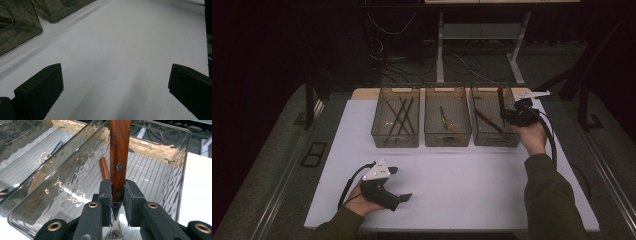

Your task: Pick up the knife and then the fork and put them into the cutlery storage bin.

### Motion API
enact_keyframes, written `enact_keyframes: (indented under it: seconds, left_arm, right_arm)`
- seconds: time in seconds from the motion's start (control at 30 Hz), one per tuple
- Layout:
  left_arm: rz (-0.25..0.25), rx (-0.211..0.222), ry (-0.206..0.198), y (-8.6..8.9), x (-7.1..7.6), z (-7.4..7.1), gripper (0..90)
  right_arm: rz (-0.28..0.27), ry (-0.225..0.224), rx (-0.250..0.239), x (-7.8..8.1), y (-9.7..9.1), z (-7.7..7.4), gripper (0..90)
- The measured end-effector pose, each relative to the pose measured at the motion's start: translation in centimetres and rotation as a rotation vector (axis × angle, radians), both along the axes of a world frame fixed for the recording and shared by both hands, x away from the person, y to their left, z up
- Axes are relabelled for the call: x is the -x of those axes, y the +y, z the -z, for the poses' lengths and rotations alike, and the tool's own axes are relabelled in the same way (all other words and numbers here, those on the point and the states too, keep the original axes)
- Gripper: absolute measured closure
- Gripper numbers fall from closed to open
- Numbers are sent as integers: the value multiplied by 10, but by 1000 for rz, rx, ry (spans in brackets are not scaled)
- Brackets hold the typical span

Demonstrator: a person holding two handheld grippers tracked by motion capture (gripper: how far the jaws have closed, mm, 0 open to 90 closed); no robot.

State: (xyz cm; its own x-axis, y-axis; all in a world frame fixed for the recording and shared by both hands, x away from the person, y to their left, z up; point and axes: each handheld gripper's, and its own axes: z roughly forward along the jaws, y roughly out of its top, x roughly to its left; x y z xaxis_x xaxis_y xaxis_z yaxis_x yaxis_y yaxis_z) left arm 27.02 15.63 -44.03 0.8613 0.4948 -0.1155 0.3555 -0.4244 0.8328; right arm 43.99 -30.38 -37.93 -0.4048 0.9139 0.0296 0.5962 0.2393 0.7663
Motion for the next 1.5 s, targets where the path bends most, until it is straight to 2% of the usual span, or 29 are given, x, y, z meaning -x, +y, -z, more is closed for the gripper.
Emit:
enact_keyframes:
  seconds: [0.07,0.13,0.23,0.37,0.53,0.6,0.67,0.77,0.93,1.03,1.1,1.17,1.27,1.5]
  left_arm:
    - [0,0,0,0,0,0,0]
    - [0,0,-1,0,0,0,0]
    - [0,-1,0,0,0,0,0]
    - [1,-3,0,0,0,0,0]
    - [1,-4,0,0,0,0,0]
    - [1,-4,1,0,0,0,0]
    - [1,-5,1,0,0,0,0]
    - [0,-5,0,0,0,0,0]
    - [-2,-7,0,0,-1,1,0]
    - [-5,-5,4,0,-1,1,0]
    - [-6,-7,5,0,-2,1,0]
    - [-6,-5,2,1,-2,1,0]
    - [-9,-6,1,2,-3,1,0]
    - [-11,-5,2,1,-2,1,0]
  right_arm:
    - [6,1,10,0,1,0,759]
    - [6,-7,-13,-1,0,0,648]
    - [0,-16,-60,0,-1,-2,588]
    - [-12,-24,-73,2,-2,-5,530]
    - [-19,-29,-120,4,-4,-8,442]
    - [-36,-33,-127,5,-5,-10,399]
    - [-61,-28,-157,8,-4,-12,340]
    - [-98,-43,-191,11,-4,-17,270]
    - [-100,-49,-169,20,0,-23,191]
    - [-110,-55,-163,27,1,-24,166]
    - [-125,-59,-181,31,0,-24,158]
    - [-112,-58,-191,36,2,-23,158]
    - [-120,-77,-174,45,6,-20,139]
    - [-160,-99,-179,64,11,-12,135]
